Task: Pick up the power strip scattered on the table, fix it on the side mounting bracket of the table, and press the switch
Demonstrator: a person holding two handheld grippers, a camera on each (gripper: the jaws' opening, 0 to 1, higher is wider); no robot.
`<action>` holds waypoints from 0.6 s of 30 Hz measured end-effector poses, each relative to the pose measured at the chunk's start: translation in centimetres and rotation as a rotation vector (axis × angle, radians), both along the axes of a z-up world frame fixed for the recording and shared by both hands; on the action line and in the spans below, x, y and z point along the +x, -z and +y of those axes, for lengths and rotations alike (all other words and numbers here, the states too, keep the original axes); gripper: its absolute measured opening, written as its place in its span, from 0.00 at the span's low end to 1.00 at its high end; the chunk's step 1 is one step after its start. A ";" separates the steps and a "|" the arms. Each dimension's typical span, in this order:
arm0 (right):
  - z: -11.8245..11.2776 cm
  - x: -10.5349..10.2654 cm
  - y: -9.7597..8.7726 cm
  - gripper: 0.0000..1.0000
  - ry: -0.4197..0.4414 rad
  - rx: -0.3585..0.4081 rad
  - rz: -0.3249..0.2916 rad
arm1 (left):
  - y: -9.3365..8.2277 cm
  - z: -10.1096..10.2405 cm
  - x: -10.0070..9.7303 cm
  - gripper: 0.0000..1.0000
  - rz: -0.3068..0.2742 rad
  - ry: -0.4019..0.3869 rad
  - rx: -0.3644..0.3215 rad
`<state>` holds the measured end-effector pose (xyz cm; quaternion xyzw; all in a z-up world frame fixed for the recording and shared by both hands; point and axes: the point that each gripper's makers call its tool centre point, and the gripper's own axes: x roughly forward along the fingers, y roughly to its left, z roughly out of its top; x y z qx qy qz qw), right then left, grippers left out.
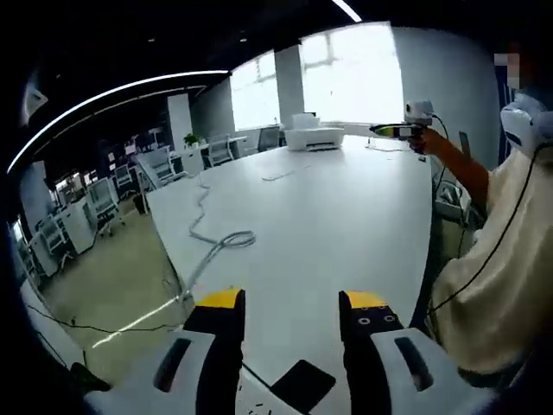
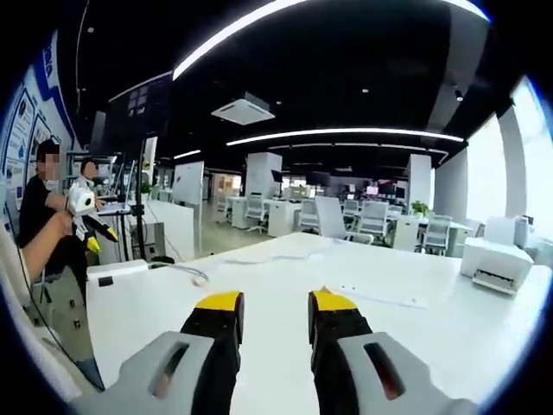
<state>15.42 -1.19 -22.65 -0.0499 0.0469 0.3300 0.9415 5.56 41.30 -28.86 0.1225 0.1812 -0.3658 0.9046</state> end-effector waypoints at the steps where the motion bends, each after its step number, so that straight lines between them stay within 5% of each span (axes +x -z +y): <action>1: -0.3 -0.1 0.0 0.26 0.005 0.000 -0.002 | -0.5 -0.3 0.2 0.48 -0.016 -0.005 -0.006; 7: -1.6 -0.6 -0.2 0.27 0.033 0.029 -0.018 | -3.2 -2.6 1.2 0.49 -0.086 -0.053 -0.101; 18: -3.0 -1.0 0.2 0.27 0.064 0.061 -0.030 | -4.0 -5.9 2.0 0.48 -0.183 -0.123 -0.178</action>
